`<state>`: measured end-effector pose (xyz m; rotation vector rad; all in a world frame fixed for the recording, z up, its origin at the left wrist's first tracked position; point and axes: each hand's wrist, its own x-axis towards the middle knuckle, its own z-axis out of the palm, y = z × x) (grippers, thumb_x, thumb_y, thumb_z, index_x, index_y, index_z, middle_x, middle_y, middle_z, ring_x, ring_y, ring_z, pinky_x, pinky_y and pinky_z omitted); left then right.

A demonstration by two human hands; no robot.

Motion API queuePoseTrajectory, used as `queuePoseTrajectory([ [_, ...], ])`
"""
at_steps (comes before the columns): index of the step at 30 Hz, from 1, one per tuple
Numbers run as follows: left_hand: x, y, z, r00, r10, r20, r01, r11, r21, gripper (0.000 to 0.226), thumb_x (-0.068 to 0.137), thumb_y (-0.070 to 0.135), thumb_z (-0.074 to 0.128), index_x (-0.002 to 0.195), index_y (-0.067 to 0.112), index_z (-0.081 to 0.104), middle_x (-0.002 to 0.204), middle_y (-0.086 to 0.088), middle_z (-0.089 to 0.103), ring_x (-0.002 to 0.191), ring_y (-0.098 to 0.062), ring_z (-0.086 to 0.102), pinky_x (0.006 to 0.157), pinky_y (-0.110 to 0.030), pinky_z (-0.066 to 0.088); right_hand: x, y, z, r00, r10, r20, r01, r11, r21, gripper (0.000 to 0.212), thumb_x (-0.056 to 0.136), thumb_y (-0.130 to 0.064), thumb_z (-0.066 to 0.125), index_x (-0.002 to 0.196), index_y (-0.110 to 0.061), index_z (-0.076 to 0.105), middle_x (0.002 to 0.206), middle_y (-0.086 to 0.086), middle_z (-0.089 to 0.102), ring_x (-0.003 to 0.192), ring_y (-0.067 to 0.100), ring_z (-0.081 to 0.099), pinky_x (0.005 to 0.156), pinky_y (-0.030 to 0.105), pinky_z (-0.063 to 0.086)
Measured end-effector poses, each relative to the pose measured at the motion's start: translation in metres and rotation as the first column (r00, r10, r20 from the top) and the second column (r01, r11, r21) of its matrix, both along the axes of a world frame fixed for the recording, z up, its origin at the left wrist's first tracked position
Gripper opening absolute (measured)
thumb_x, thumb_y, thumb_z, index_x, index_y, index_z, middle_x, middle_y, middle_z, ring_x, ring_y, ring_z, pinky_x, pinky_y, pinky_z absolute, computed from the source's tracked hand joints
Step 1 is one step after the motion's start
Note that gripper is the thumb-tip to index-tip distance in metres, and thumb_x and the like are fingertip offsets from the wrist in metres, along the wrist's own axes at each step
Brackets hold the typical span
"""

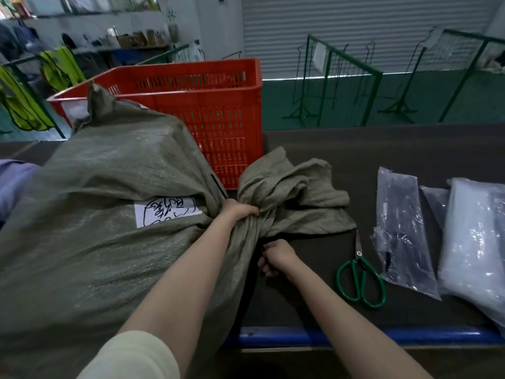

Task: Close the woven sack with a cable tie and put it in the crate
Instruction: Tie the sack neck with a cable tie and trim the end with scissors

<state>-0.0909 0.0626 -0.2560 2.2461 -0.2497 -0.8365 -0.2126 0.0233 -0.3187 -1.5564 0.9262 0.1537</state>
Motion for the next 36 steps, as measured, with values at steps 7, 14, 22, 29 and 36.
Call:
queuePoseTrajectory([
  [7, 0.005, -0.001, 0.003, 0.915, -0.291, 0.281, 0.219, 0.94, 0.26, 0.088, 0.065, 0.046, 0.076, 0.134, 0.003, 0.04, 0.136, -0.012, 0.051, 0.124, -0.029, 0.05, 0.099, -0.032, 0.042, -0.031, 0.01, 0.032, 0.94, -0.078, 0.331, 0.125, 0.984, -0.125, 0.015, 0.085, -0.009, 0.045, 0.076, -0.017, 0.054, 0.067, 0.002, 0.066, 0.053, 0.015, 0.056, 0.055, 0.027, 0.043],
  [14, 0.016, -0.004, 0.068, 0.69, -0.724, -0.007, 0.599, 0.565, 0.567, 0.081, 0.078, 0.059, 0.059, 0.139, 0.01, 0.04, 0.141, -0.007, 0.048, 0.125, -0.025, 0.05, 0.107, -0.035, 0.039, -0.03, 0.014, 0.035, 0.793, 0.003, 0.609, -0.057, 0.996, 0.069, 0.019, 0.08, -0.013, 0.059, 0.096, -0.022, 0.055, 0.095, -0.007, 0.065, 0.078, 0.004, 0.059, 0.067, 0.015, 0.045],
  [22, 0.014, 0.015, 0.077, 0.36, -0.825, 0.436, 0.633, 0.56, 0.535, 0.031, 0.097, 0.025, 0.041, 0.088, 0.009, 0.066, 0.105, -0.007, 0.055, 0.1, -0.022, 0.052, 0.095, -0.035, 0.039, -0.011, 0.016, 0.043, 0.746, 0.159, 0.647, 0.271, 0.815, -0.512, 0.017, 0.09, -0.012, 0.058, 0.093, 0.0, 0.07, 0.08, -0.006, 0.047, 0.075, -0.003, 0.048, 0.071, 0.003, 0.036],
  [29, -0.002, 0.023, 0.053, 0.712, -0.554, 0.431, 0.655, 0.746, -0.123, 0.029, 0.096, 0.014, 0.043, 0.068, 0.024, 0.046, 0.065, 0.004, 0.045, 0.061, -0.008, 0.043, 0.063, -0.025, 0.037, -0.012, 0.013, 0.054, 0.669, -0.129, 0.732, 0.232, 0.972, -0.04, 0.017, 0.096, -0.01, 0.047, 0.085, -0.017, 0.058, 0.063, -0.002, 0.052, 0.046, -0.005, 0.047, 0.05, 0.01, 0.038],
  [36, -0.008, 0.024, 0.04, 0.776, -0.625, 0.084, 0.625, 0.744, -0.236, 0.026, 0.07, 0.001, 0.04, 0.084, 0.022, 0.044, 0.073, 0.001, 0.038, 0.063, -0.009, 0.032, 0.054, -0.02, 0.028, -0.013, 0.011, 0.048, 0.628, -0.212, 0.749, 0.305, 0.952, 0.013, 0.014, 0.094, -0.017, 0.052, 0.085, -0.027, 0.055, 0.071, 0.0, 0.057, 0.061, 0.002, 0.054, 0.062, 0.018, 0.043],
])
